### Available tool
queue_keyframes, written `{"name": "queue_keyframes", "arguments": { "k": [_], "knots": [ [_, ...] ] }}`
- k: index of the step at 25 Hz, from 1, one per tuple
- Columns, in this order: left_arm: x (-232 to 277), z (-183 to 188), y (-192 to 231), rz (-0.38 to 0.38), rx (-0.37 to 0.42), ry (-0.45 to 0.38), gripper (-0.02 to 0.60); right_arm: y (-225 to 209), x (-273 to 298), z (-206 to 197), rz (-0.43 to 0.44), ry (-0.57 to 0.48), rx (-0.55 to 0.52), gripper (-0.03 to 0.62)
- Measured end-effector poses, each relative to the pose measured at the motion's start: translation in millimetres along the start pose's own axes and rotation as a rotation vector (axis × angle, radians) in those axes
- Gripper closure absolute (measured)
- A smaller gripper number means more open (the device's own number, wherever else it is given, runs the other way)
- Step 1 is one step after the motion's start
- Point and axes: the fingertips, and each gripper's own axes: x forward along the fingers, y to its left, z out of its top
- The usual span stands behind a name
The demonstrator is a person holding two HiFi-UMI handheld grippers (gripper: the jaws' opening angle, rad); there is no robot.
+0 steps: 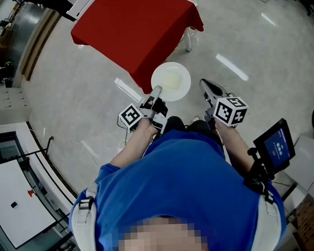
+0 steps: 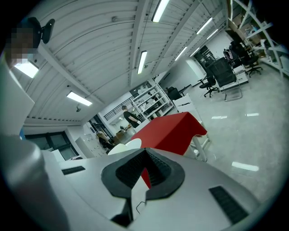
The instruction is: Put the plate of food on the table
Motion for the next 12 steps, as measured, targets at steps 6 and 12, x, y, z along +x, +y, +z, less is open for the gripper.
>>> {"name": "queue_keyframes", "arguments": {
  "k": [6, 12],
  "knots": [
    [-24.6, -0.1, 7.7, 0.018, -0.015, -0.066, 0.558, 11.9, 3.5, -9.6, 0.048, 0.043, -0.021, 0.592],
    [-10.5, -0.8, 6.9, 0.008, -0.010, -0.047, 0.558, 3.5, 4.3, -4.7, 0.038, 0.023, -0.029, 0.592]
  ]
}}
